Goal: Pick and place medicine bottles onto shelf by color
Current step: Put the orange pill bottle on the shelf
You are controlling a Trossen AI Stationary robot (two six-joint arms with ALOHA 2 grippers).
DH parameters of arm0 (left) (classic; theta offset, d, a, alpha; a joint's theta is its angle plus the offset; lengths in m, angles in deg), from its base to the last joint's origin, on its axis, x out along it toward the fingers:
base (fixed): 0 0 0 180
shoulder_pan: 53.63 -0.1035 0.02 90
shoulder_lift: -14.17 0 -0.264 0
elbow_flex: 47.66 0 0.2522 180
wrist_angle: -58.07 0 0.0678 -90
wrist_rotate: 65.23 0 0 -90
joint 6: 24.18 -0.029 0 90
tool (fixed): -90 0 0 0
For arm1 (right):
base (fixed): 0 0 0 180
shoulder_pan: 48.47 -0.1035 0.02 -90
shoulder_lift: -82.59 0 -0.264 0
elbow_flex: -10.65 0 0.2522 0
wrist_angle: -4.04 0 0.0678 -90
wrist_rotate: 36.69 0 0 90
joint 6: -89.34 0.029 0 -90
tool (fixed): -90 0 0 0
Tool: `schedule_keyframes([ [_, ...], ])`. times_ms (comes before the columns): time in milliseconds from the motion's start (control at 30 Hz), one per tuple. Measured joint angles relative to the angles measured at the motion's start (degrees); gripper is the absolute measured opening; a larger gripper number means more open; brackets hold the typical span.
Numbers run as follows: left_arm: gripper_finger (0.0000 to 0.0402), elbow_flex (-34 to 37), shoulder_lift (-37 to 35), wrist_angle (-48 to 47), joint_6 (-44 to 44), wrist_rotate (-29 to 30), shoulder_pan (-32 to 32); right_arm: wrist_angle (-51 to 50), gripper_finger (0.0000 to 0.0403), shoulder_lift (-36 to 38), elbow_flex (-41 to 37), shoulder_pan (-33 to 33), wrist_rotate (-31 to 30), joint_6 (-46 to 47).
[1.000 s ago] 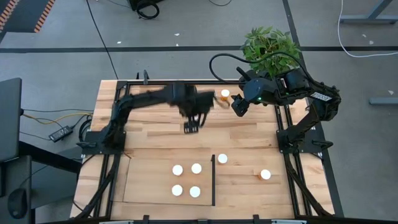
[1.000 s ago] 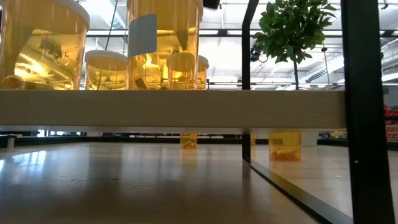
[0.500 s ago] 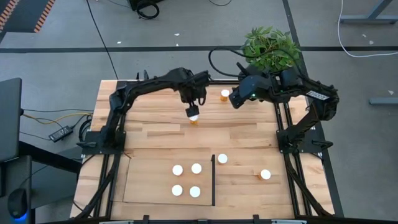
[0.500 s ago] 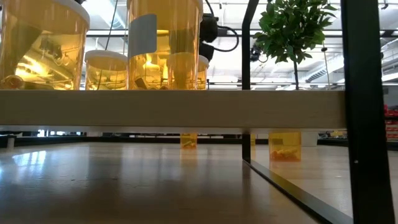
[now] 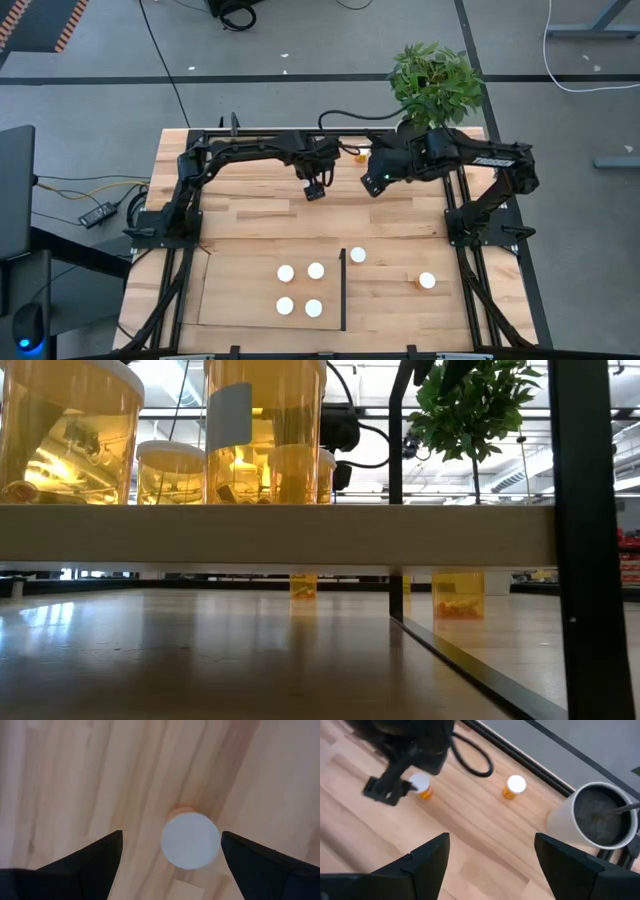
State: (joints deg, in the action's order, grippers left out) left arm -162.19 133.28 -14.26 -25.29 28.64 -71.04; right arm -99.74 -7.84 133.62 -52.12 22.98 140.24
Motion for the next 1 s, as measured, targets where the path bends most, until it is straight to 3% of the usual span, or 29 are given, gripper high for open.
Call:
schedule_keyframes([
  [533, 0.0346, 0.0, 0.4, 0.0, -2.6, -2.4, 0.3, 0.0, 0.0299, 0.4, 0.0, -1.6, 1.0, 4.4],
  [700, 0.0345, 0.0, 1.2, 0.1, -2.9, -5.7, 0.3, 0.0, 0.0299, 0.4, 0.0, -2.6, 1.0, 6.0],
  [1000, 0.0337, 0.0, 4.4, -2.1, -3.1, -4.2, 0.3, 0.0, 0.0299, 0.4, 0.0, -3.4, 0.9, 7.7],
])
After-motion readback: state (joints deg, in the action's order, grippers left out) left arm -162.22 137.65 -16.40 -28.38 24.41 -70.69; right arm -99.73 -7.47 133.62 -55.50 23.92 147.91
